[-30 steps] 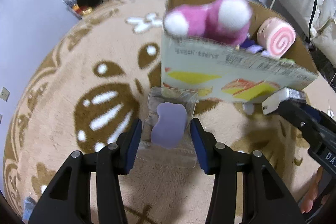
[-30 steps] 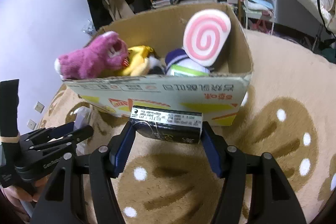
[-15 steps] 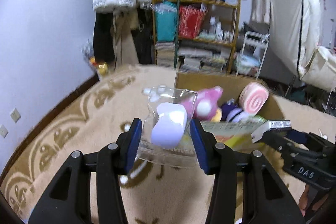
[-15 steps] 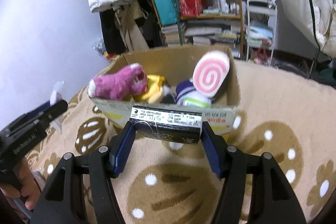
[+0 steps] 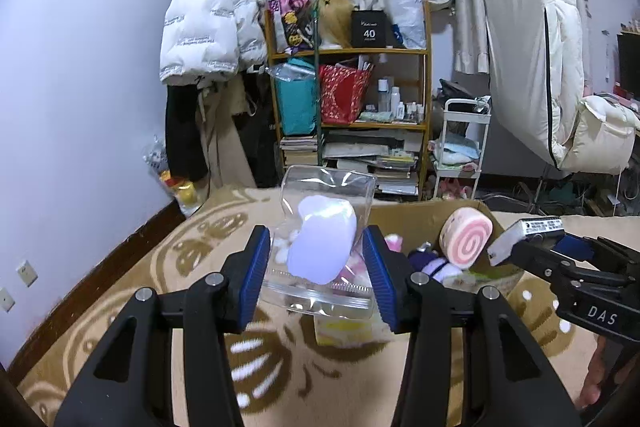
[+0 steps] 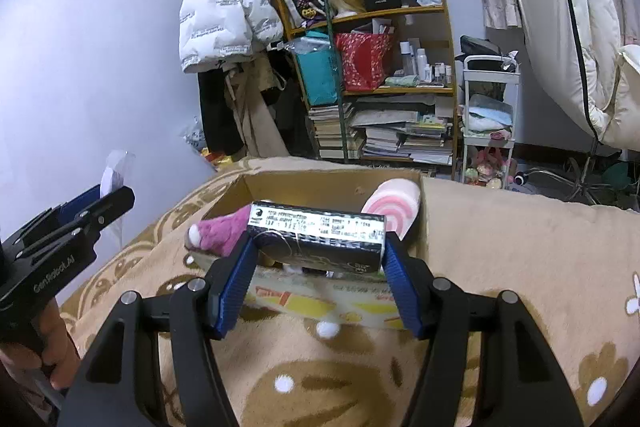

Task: Organize soft objects
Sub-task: 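Lift the clear bag over the box with the left tool while the right lifts the black box, then lower the bag into the box and open the left tool while the right releases the black box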

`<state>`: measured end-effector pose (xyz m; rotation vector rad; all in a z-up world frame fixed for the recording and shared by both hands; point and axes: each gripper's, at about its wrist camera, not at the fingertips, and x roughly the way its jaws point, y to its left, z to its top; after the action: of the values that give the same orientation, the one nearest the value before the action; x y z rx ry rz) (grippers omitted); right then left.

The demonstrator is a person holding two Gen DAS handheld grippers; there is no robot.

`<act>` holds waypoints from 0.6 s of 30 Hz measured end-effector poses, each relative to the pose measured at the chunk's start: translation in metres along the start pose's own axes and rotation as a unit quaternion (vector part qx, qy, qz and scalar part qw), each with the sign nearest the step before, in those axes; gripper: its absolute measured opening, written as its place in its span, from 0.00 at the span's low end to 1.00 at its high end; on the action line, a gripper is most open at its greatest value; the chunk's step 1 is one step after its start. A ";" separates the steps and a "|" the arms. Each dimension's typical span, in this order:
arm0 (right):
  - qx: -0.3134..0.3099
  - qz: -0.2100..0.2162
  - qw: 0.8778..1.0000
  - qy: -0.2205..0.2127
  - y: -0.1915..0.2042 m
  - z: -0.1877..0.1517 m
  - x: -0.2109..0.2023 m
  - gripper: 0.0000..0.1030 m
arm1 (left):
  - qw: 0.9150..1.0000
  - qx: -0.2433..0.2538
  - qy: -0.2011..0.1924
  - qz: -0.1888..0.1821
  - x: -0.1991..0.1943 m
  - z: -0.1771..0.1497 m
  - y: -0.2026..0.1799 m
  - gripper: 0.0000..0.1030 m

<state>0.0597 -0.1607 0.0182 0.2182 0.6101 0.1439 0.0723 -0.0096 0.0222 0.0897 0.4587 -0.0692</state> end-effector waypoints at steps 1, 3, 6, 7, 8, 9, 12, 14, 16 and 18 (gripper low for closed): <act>0.004 0.000 1.000 -0.003 -0.003 0.002 0.000 0.65 | 1.000 0.000 -0.001 -0.002 0.002 0.003 0.000 0.45; 0.011 0.001 1.000 -0.006 -0.008 0.005 0.002 0.65 | 1.000 0.000 -0.005 -0.005 0.007 0.008 -0.002 0.45; 0.019 0.000 1.000 -0.013 -0.016 0.012 0.006 0.65 | 1.000 -0.001 -0.004 -0.013 0.018 0.014 -0.008 0.45; 0.021 -0.001 1.000 -0.016 -0.018 0.014 0.008 0.65 | 1.000 0.000 -0.002 -0.016 0.021 0.016 -0.011 0.45; 0.025 -0.003 1.000 -0.018 -0.021 0.017 0.010 0.65 | 1.000 0.003 -0.002 -0.019 0.024 0.017 -0.014 0.45; 0.032 -0.004 0.999 -0.019 -0.024 0.020 0.014 0.65 | 1.000 0.010 -0.002 -0.020 0.027 0.018 -0.018 0.45; 0.044 -0.003 0.999 -0.016 -0.031 0.022 0.022 0.65 | 0.999 0.033 -0.005 -0.024 0.035 0.019 -0.029 0.45; 0.044 -0.006 0.999 -0.012 -0.035 0.023 0.029 0.65 | 0.999 0.043 -0.001 -0.033 0.040 0.018 -0.035 0.46; 0.045 -0.007 0.999 -0.008 -0.037 0.024 0.034 0.65 | 0.998 0.051 0.006 -0.043 0.047 0.017 -0.040 0.46; 0.051 -0.005 0.999 -0.005 -0.040 0.024 0.038 0.65 | 0.997 0.055 0.014 -0.053 0.054 0.016 -0.045 0.46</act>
<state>0.1069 -0.1958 0.0066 0.3137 0.6096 0.1029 0.1234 -0.0588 0.0090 0.1745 0.4867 -0.1981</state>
